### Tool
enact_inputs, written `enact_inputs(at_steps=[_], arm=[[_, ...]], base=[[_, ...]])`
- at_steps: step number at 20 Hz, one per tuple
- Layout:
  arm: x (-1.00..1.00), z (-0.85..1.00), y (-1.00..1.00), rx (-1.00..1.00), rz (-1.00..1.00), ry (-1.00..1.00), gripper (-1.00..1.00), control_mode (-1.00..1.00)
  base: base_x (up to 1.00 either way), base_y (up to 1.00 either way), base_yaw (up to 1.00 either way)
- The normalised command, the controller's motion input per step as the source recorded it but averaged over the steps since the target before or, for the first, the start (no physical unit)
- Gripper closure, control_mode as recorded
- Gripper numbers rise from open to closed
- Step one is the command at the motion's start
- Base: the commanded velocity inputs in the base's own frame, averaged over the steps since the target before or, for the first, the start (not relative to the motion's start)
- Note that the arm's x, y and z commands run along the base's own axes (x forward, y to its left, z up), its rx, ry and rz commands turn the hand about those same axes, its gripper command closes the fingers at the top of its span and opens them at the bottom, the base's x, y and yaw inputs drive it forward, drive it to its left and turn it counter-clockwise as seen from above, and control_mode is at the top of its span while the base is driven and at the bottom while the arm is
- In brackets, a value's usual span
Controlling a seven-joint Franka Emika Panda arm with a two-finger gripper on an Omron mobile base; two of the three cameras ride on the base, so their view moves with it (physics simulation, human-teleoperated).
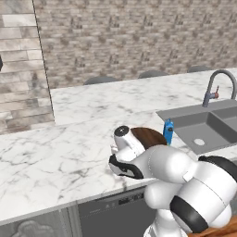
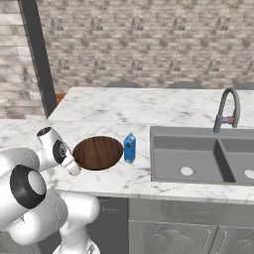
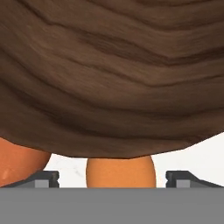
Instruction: Gather the eggs and milk located in the vicinity of the sink area and place them right next to the bowl.
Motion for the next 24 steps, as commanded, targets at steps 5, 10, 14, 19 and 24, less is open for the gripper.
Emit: enact_inputs(at_steps=[5,10,14,19,24], arm=[[-0.19,0.42,0.00,0.00,0.00,0.03,-1.00,-1.00],[-0.34,0.64,0.00,0.00,0.00,0.05,-1.00,-1.00],[-0.20,0.80,0.00,0.00,0.00,0.09,-1.00,-1.00],[-0.09,0.80,0.00,0.00,0.00,0.16,-1.00,-1.00],[0.00,0.07,-0.18,0.01,0.01,0.13,-1.00,-1.00]], base=[[0.00,0.00,0.00],[0.00,0.00,0.00],[0.00,0.00,0.00],[0.00,0.00,0.00],[0.00,0.00,0.00]])
